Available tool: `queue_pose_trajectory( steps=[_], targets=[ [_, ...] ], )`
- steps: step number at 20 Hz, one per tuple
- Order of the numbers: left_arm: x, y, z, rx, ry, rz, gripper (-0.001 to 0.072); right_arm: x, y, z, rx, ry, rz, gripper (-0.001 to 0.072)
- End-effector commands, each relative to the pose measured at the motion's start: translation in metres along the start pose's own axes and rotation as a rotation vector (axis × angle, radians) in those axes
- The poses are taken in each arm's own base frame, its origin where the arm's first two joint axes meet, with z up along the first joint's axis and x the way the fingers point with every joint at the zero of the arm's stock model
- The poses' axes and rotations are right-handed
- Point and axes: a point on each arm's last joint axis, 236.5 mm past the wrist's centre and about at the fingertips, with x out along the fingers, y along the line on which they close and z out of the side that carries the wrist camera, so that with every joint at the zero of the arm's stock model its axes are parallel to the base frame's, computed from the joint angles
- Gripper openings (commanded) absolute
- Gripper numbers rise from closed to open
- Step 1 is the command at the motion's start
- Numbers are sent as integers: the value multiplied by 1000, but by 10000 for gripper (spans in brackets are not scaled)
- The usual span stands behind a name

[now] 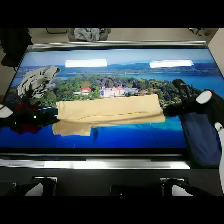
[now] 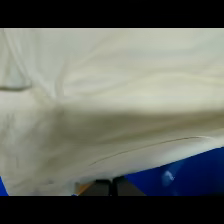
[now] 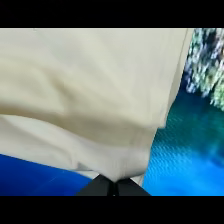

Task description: Fold the shirts.

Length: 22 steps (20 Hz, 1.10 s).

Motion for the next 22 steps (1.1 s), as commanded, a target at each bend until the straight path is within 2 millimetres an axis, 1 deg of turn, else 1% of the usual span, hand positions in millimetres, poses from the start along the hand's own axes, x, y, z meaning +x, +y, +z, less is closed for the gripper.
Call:
queue_pose_trajectory(
  steps=[1, 2, 3, 4, 6, 8, 9, 10, 11, 12, 13, 14, 15, 16, 18, 19, 20, 22],
  targets=[
    [17, 7, 61, 23, -15, 3, 23, 25, -25, 43, 15, 4, -81, 45],
    [24, 9, 75, 22, -7, 2, 23, 34, -29, 48, 23, 17, -74, 45],
    [32, 12, 83, 20, 14, -1, 23, 42, -32, 52, 25, 28, -66, 45],
    [42, 15, 87, 14, 47, -5, 23, 50, -31, 56, 38, 30, -44, 45],
    [63, 25, 81, -29, 119, -8, 23, 67, -24, 58, 79, 24, 9, 46],
    [82, 33, 72, -56, 171, -7, 25, 83, -19, 46, 100, 73, 47, 46],
    [86, 36, 70, -63, 186, -7, 28, 88, -18, 38, 101, 101, 55, 47],
    [86, 38, 70, -68, 186, -6, 102, 89, -18, 36, 90, 111, 59, 48],
    [84, 39, 72, -70, 181, -6, 362, 86, -19, 38, 75, 101, 56, 52],
    [77, 38, 74, -67, 185, -11, 568, 80, -20, 41, 71, 87, 51, 161],
    [68, 38, 77, -64, 187, -16, 559, 70, -24, 44, 58, 70, 52, 309],
    [58, 37, 80, -60, 184, -19, 559, 60, -31, 45, 47, 54, 51, 312],
    [48, 34, 85, -51, 171, -22, 550, 52, -43, 40, 75, 48, 55, 379],
    [37, 29, 91, -40, 143, -26, 542, 49, -47, 34, 128, 49, 100, 714],
    [19, 9, 99, -13, 84, -53, 542, 49, -42, 23, 214, 48, 247, 709],
    [13, -4, 100, 14, 64, -60, 541, 55, -39, 20, 257, 48, 296, 709],
    [9, -17, 99, 45, 52, -64, 541, 64, -35, 17, 278, 59, 321, 708],
    [5, -45, 96, 110, 33, -78, 542, 85, -22, 17, 338, 79, 374, 703]
  ],
)
